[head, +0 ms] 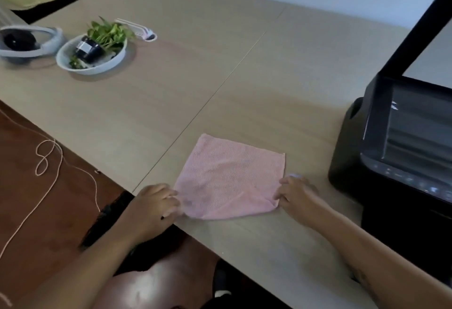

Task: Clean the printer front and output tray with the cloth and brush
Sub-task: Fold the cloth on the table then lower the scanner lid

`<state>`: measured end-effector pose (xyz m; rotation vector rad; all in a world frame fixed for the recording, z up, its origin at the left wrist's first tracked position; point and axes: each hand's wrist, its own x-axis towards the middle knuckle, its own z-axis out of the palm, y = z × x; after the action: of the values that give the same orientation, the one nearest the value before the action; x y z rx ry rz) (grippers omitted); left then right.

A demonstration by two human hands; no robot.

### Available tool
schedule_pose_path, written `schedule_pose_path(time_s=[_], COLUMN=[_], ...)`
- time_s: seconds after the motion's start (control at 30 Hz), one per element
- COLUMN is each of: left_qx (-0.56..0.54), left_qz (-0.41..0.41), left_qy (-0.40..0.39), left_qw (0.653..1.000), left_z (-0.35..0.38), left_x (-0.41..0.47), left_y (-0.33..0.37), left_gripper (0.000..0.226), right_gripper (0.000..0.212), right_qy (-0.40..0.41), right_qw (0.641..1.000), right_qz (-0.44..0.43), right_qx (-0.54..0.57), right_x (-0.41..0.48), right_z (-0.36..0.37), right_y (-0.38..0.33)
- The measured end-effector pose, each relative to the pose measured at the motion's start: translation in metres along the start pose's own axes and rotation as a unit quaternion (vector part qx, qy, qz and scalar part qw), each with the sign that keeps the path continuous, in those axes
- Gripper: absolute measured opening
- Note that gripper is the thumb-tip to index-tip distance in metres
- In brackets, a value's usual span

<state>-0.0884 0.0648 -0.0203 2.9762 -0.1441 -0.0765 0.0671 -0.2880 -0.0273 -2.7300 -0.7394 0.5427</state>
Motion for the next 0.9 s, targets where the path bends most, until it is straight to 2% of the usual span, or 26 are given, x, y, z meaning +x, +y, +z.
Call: schedule_pose_path(time_s=[0.1, 0.23, 0.33, 0.43, 0.5, 0.57, 0.63, 0.7, 0.77, 0.83, 0.9], left_qx=[-0.067, -0.102, -0.14, -0.139, -0.091, -0.054, -0.055, -0.082, -0.115, -0.116, -0.108], left_qz=[-0.062, -0.124, -0.135, -0.122, -0.118, -0.115, -0.1, -0.054, 0.0, 0.058, 0.097], left_qy=[0.01, 0.058, 0.056, -0.011, -0.059, -0.067, -0.039, 0.026, 0.085, 0.055, -0.034], left_qw=[0.996, 0.985, 0.979, 0.983, 0.987, 0.99, 0.993, 0.995, 0.99, 0.99, 0.989], left_z=[0.015, 0.017, 0.015, 0.021, 0.029, 0.031, 0.024, 0.01, -0.006, -0.007, 0.009], left_x=[0.014, 0.078, 0.134, 0.176, 0.192, 0.199, 0.199, 0.189, 0.162, 0.116, 0.066], left_y=[-0.003, -0.009, -0.009, -0.009, -0.011, -0.013, -0.018, -0.025, -0.032, -0.035, -0.036], left_gripper=[0.029, 0.034, 0.036, 0.045, 0.044, 0.034, 0.018, 0.01, 0.003, 0.008, 0.015], right_gripper=[0.024, 0.031, 0.028, 0.03, 0.026, 0.025, 0.019, 0.009, 0.009, 0.015, 0.023], right_qy=[0.072, 0.125, 0.079, 0.035, 0.034, 0.047, 0.1, 0.165, 0.197, 0.164, 0.032], right_qw=[0.993, 0.975, 0.964, 0.96, 0.959, 0.964, 0.972, 0.974, 0.973, 0.983, 0.998], right_qz=[0.081, 0.179, 0.242, 0.266, 0.277, 0.261, 0.211, 0.133, 0.053, -0.006, -0.038], right_qx=[0.052, -0.032, -0.075, -0.08, -0.053, -0.032, 0.01, 0.082, 0.106, 0.086, 0.031], right_x=[0.016, 0.054, 0.083, 0.103, 0.111, 0.113, 0.105, 0.083, 0.053, 0.017, -0.009], right_z=[0.002, -0.001, -0.004, 0.001, 0.005, 0.004, -0.005, -0.013, -0.016, -0.005, 0.016], right_y=[-0.02, -0.034, -0.03, -0.023, -0.022, -0.025, -0.027, -0.026, -0.023, -0.021, -0.018])
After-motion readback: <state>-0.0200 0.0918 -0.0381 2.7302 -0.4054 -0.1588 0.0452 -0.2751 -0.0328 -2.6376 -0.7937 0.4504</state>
